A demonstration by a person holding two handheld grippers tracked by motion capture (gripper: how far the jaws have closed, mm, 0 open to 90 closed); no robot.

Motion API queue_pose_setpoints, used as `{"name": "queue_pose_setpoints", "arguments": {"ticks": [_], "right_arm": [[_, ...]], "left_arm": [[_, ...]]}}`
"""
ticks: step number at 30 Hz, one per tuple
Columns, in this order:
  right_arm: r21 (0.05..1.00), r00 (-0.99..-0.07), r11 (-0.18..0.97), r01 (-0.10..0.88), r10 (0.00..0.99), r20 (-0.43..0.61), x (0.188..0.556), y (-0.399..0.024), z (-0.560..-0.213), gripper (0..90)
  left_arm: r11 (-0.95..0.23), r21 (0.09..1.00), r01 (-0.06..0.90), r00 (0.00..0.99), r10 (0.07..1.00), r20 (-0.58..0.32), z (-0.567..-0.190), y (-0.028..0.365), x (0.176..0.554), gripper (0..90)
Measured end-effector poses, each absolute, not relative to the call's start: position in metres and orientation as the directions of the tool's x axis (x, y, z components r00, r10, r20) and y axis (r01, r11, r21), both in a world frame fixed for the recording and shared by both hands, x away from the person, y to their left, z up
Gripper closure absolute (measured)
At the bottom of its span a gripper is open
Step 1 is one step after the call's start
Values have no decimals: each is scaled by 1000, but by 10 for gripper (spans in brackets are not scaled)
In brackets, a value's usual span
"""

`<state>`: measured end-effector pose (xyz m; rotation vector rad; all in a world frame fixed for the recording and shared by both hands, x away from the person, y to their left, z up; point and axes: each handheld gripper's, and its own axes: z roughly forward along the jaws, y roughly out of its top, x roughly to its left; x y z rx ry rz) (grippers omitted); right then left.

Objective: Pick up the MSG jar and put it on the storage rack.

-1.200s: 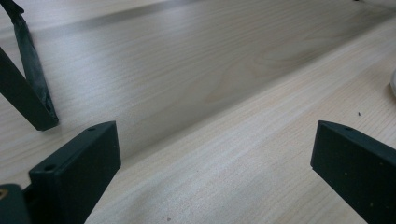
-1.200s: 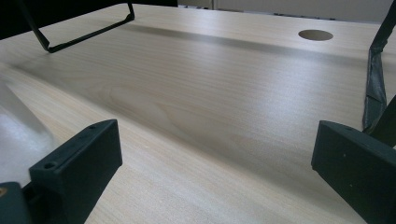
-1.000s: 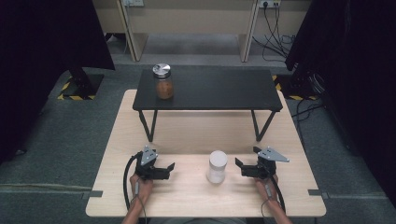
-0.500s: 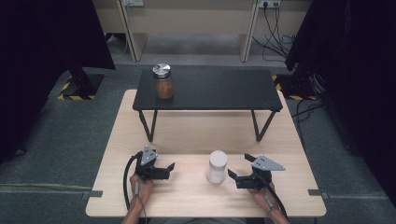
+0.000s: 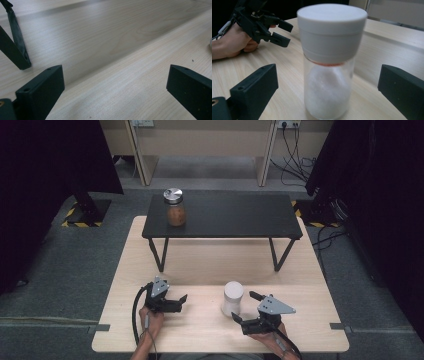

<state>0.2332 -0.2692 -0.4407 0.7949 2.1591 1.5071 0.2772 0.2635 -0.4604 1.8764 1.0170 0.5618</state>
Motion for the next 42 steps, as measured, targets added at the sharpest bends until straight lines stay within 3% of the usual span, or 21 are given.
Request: {"name": "queue_pose_setpoints", "arguments": {"ticks": [12, 25, 42], "right_arm": [[933, -756, 268, 241, 654, 7, 253, -247, -445, 124], [951, -764, 217, 222, 645, 31, 261, -247, -451, 336], [950, -743, 232, 211, 669, 2, 255, -240, -445, 352]], "left_arm": [[-258, 870, 420, 562, 827, -26, -460, 264, 278, 7], [-262, 869, 420, 563, 826, -24, -460, 263, 278, 8], [-263, 869, 420, 564, 826, -23, -460, 263, 278, 8]]}}
